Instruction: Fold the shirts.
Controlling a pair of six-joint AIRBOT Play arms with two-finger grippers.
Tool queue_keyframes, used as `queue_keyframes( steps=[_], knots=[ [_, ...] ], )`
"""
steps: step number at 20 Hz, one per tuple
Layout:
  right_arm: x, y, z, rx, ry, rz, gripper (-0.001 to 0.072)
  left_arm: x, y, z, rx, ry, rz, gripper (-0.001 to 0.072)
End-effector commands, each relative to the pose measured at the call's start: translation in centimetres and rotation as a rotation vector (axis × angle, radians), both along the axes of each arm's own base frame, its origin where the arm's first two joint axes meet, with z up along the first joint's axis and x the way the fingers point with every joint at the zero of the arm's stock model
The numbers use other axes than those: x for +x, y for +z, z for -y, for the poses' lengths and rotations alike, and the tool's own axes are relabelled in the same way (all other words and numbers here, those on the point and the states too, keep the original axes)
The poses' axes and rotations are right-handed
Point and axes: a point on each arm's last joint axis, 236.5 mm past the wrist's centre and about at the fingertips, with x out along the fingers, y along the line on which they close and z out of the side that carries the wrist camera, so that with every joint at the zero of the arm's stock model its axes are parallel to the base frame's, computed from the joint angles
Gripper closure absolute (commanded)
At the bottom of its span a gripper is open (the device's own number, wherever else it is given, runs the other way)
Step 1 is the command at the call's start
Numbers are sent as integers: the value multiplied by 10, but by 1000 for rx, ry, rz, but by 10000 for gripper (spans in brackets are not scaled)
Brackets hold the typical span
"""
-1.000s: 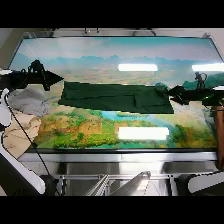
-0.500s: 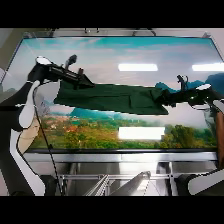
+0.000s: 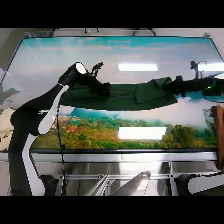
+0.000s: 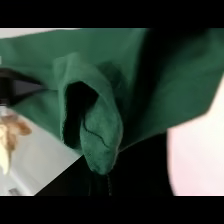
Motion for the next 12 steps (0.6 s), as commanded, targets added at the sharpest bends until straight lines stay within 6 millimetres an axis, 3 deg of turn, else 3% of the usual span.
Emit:
queue_keyframes(
  steps=[1,3,5,7,9,10,12],
  knots=[
    [-3,76,-8,112,73,97,692,-6,-19,24,-23,24,-27,709],
    [-8,104,-23,175,125,124,691,-11,-3,52,-131,25,-44,709],
    [-12,126,-45,235,168,155,692,-15,36,79,-267,-21,-36,708],
    [-15,135,-76,265,211,170,691,-22,105,99,-449,-112,-29,708],
    [-12,132,-117,251,240,180,691,-28,190,101,-672,-169,-16,708],
    [-8,130,-139,239,239,194,691,-27,230,93,-779,-169,5,709],
    [5,126,-192,202,206,241,691,-20,306,50,-977,-131,63,708]
  ],
)
